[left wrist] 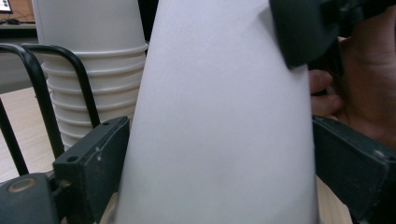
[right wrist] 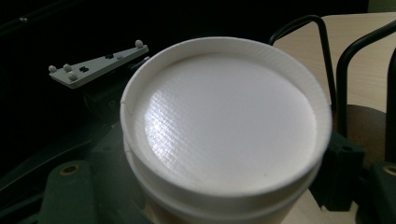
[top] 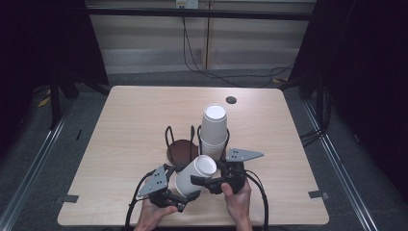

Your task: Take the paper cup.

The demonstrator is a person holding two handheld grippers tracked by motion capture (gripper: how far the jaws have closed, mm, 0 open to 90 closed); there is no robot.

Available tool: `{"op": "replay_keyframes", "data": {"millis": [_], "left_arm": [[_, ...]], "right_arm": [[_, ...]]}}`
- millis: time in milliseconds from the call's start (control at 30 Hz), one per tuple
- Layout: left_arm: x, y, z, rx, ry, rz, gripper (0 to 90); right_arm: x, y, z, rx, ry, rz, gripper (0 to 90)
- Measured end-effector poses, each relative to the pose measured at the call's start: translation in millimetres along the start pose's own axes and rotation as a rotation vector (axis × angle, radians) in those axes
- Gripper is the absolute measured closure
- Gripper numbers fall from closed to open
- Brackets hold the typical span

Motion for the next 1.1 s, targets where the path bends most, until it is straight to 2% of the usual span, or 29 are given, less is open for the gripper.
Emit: {"op": "replay_keyframes", "data": {"millis": [67, 233, 400, 567, 667, 767, 833, 1000, 1100], "left_arm": [[-1.2, -0.5, -0.9, 0.005, -0.008, -0.005, 9.6], [-0.8, -4.4, -2.9, -0.002, 0.009, -0.022, 9.0], [-2.2, -4.6, -8.2, 0.043, -0.006, -0.032, 10.1], [-0.5, -4.6, -6.8, 0.019, 0.007, -0.037, 14.0], [-0.4, -6.6, -7.5, 0.018, 0.016, -0.047, 15.3], [2.4, -7.5, -9.6, 0.026, 0.026, -0.035, 15.9], [3.3, -7.3, -11.4, 0.039, 0.031, -0.041, 16.2], [4.8, -4.6, -13.5, 0.068, 0.041, -0.052, 16.1], [7.0, -2.3, -17.2, 0.105, 0.053, -0.051, 16.1]], "right_arm": [[0.1, -1.1, -1.1, 0.003, 0.007, -0.006, 23.4], [1.2, -2.0, -1.6, 0.0, 0.001, 0.002, 23.4], [1.4, -3.8, -2.7, 0.009, 0.004, -0.001, 23.3], [1.1, -4.2, -2.0, 0.0, 0.005, -0.003, 21.5], [0.1, -3.3, -1.5, -0.003, -0.002, -0.015, 20.3], [-2.0, -4.2, -1.2, -0.004, -0.002, -0.023, 17.0], [-2.2, -3.7, 0.3, -0.022, -0.011, -0.02, 13.5], [-3.7, -2.9, -1.9, -0.028, -0.015, -0.019, 13.6], [-5.5, -0.6, -2.4, -0.038, -0.013, -0.024, 13.5]]}}
Point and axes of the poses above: each handheld gripper's, and its own axes: y roughly backward along the jaws, z roughly out of its top, x roughly to its left, the point moved 9 cm from there along -y, roughly forward along the jaws, and after that the axes turned 11 degrees about -y, right-handed, at the moved point
